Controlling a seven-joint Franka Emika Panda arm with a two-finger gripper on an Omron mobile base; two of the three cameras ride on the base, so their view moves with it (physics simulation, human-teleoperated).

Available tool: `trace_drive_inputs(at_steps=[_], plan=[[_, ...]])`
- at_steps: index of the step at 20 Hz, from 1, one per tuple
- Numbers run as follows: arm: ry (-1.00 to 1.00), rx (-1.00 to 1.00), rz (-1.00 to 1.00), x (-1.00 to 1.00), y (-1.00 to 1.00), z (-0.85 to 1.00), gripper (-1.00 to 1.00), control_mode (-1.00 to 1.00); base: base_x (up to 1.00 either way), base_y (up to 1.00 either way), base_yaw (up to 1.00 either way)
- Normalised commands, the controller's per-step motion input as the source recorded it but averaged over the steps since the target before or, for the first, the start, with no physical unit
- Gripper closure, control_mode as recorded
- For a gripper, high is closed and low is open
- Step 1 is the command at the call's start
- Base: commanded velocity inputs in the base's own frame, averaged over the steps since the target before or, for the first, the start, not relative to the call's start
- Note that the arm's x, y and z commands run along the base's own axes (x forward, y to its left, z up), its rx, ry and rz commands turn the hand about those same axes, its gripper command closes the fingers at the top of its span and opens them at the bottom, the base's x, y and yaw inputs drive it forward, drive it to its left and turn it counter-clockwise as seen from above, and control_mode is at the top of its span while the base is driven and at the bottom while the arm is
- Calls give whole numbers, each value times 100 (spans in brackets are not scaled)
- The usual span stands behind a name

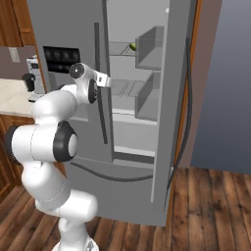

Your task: There is a bowl on the dining counter. Grab a lemon wedge from the fridge and place it in the bowl. Then get the liquor bottle and glass cup from the cabinet and place them next to the bowl.

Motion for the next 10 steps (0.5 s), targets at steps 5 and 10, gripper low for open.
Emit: trace_drive_inputs(at_steps=[5, 10], plan=[[-4, 0, 0, -77, 83, 20, 100, -100, 0, 0, 0], [-3, 0, 0, -98, 98, 39, 100, -100, 0, 0, 0]])
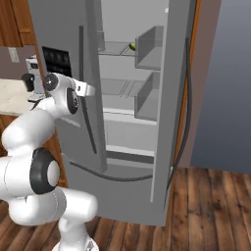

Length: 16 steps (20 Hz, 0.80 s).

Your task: There is a bowl on the dining counter. Grab a lemon wedge from the fridge and place it in the bowl. Then get the liquor bottle and glass cup from the cabinet and place them next to the bowl.

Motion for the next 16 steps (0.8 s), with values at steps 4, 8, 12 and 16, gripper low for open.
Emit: trace_drive_inputs(at_steps=[4, 8, 12, 16], plan=[[0, 0, 1, -100, 100, 51, 100, -100, 0, 0, 0], [0, 0, 6, -93, 100, 62, 100, -100, 0, 0, 0], [0, 2, 10, -80, 100, 64, 100, -100, 0, 0, 0], [3, 4, 13, -61, 100, 57, 100, -100, 0, 0, 0]])
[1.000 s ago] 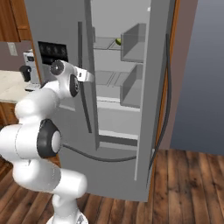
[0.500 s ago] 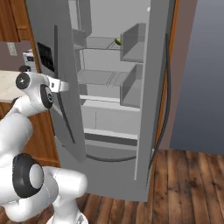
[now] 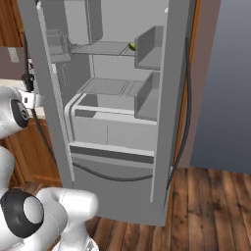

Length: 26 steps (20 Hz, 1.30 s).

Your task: There is a bowl on the dining counter. Grab a lemon wedge from the fridge and place it in the bowl. Then get the liquor bottle and glass cup from the cabinet and place them next to the bowl.

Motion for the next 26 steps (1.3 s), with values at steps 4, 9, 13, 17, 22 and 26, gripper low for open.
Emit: trace_drive_inputs(at_steps=[4, 9, 13, 17, 22, 26], plan=[[5, 4, 14, -51, 100, 47, 100, -100, 0, 0, 0], [1, 2, 13, -76, 59, 43, 100, -100, 0, 0, 0], [0, 0, 5, -100, -13, 39, -100, -100, 0, 0, 0], [0, 0, 0, -100, -69, 30, -100, -100, 0, 0, 0], [0, 0, 0, -90, -100, 18, -100, -100, 0, 0, 0], [0, 0, -2, -19, -100, 9, -100, -100, 0, 0, 0]])
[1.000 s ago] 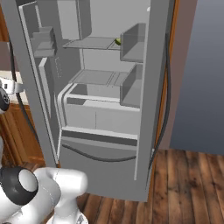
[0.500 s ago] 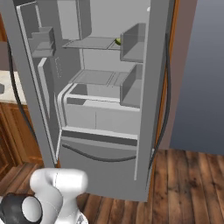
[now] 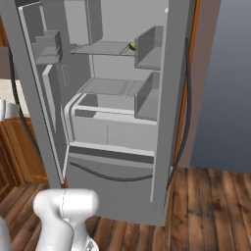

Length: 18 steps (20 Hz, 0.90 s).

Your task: There is a bowl on the dining counter. Grab a lemon wedge from the fridge and place it in the bowl. Then get the liquor bottle and glass cup from the cabinet and place them next to the bowl.

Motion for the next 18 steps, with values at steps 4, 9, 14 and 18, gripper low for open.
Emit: trace_drive_inputs(at_steps=[4, 9, 14, 18], plan=[[0, 0, -2, 37, -100, 6, -100, -100, 0, 0, 0], [0, 5, 0, 96, -70, 0, -100, -100, 0, 0, 0], [0, 5, 0, 100, -8, -4, -100, -100, 0, 0, 0], [2, 2, 1, 100, 11, -18, -100, -100, 0, 0, 0]])
